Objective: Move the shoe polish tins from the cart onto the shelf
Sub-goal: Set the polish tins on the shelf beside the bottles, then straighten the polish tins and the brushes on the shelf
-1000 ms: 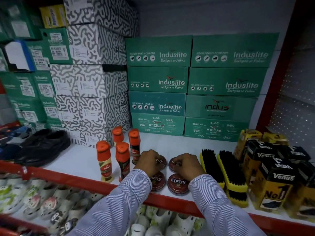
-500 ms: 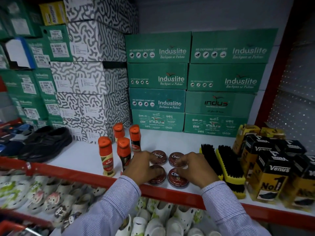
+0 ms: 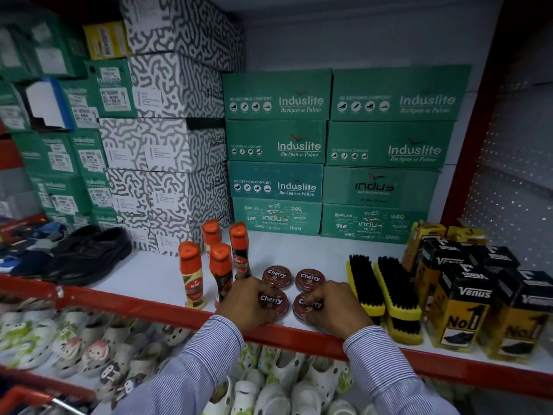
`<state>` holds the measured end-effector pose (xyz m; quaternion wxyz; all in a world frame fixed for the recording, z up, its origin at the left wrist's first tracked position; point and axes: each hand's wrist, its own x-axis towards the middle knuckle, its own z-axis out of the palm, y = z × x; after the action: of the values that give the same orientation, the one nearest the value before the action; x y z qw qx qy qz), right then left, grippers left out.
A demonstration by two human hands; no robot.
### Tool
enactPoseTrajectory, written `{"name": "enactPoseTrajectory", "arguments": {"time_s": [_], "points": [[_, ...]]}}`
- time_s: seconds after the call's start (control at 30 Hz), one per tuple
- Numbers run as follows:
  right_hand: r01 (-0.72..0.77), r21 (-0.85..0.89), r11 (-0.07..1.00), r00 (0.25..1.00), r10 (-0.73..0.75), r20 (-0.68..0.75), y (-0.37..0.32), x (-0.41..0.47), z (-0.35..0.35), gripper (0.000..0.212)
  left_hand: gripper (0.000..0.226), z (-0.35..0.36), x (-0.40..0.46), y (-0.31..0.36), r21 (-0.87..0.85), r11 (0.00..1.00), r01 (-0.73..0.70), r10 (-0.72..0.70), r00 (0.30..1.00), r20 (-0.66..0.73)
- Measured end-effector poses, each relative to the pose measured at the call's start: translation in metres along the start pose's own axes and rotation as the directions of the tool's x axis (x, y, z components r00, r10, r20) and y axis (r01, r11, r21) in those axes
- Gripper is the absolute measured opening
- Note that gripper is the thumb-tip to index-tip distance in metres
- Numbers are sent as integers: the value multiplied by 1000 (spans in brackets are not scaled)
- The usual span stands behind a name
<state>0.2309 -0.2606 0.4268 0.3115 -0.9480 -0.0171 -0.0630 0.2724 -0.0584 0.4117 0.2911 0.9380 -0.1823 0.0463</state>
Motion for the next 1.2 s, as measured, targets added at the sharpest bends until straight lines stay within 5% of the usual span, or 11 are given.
{"name": "enactPoseTrajectory", "arguments": {"time_s": [0.5, 0.8, 1.2], "points": [[31, -25, 999, 999, -31, 5, 2, -2, -4, 34, 40, -4, -5, 8, 38, 999, 34, -36, 999, 37], [104, -148, 984, 935, -147, -322, 34, -29, -70, 40, 53, 11, -3, 87, 26, 975, -221, 222, 975, -31], [-60, -341, 938, 991, 16, -132, 88, -40, -72, 64, 58, 65, 23, 152, 71, 969, -239, 228, 965, 127]]}}
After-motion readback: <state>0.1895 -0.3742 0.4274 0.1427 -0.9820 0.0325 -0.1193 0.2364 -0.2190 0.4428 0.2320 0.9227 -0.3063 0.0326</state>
